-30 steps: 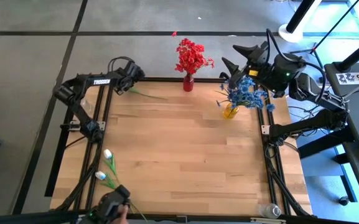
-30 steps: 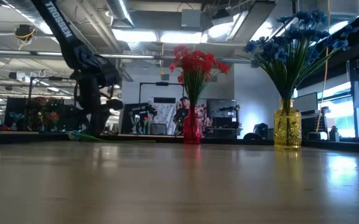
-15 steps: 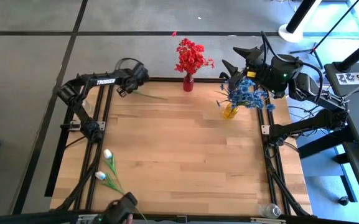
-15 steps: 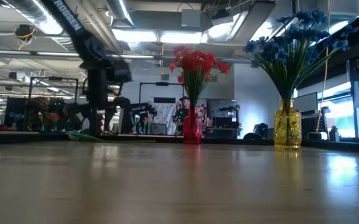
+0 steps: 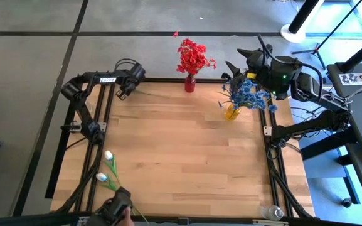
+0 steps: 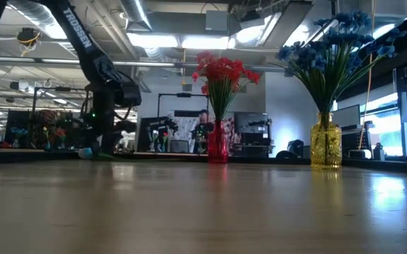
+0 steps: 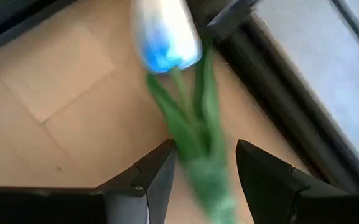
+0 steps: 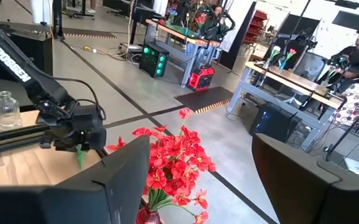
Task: Sort flowers into vase by color
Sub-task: Put the top white tulip into the transparent vase
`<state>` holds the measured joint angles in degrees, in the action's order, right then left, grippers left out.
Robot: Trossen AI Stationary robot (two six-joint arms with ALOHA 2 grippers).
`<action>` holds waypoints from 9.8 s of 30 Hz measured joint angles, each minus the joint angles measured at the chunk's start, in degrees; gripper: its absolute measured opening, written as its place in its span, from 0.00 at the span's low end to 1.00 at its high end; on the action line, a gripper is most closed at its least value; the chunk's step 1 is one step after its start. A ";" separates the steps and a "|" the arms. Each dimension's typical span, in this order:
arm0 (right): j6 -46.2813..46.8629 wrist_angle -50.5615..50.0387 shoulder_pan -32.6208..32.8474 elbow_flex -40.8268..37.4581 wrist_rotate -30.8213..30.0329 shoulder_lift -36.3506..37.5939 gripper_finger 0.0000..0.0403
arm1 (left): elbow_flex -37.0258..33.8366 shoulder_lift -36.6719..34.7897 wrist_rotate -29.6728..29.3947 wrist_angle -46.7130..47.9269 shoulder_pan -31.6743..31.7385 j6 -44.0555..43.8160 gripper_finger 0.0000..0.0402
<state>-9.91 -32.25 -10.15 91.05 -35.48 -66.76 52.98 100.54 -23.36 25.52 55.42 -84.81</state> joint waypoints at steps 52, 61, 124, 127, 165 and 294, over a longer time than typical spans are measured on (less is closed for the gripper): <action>25.71 2.89 18.96 0.02 25.83 -13.11 0.70 | 2.39 -34.74 -11.64 -34.46 -75.14 58.05 0.00; 31.92 21.11 22.29 0.02 26.90 -21.95 0.70 | 2.41 -30.00 -10.51 -41.60 -80.62 61.35 0.00; 23.54 9.66 73.95 -32.86 35.88 26.66 0.01 | 2.41 -31.13 -0.94 -48.57 -82.00 62.89 0.38; 23.48 9.98 76.75 -34.86 34.05 26.96 0.01 | 2.41 -31.13 0.01 -49.54 -82.42 62.88 0.38; 19.93 11.06 81.05 -35.69 28.88 27.39 0.01 | 2.41 -28.90 -1.92 -52.08 -81.53 60.93 0.38; 59.04 -41.10 81.00 -6.01 -21.99 17.52 0.54 | 15.08 -17.27 -23.05 -42.66 -74.32 53.38 0.02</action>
<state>49.13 -73.35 70.85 85.03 -57.47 -49.25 68.06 83.27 -46.41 -17.15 -18.90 -31.43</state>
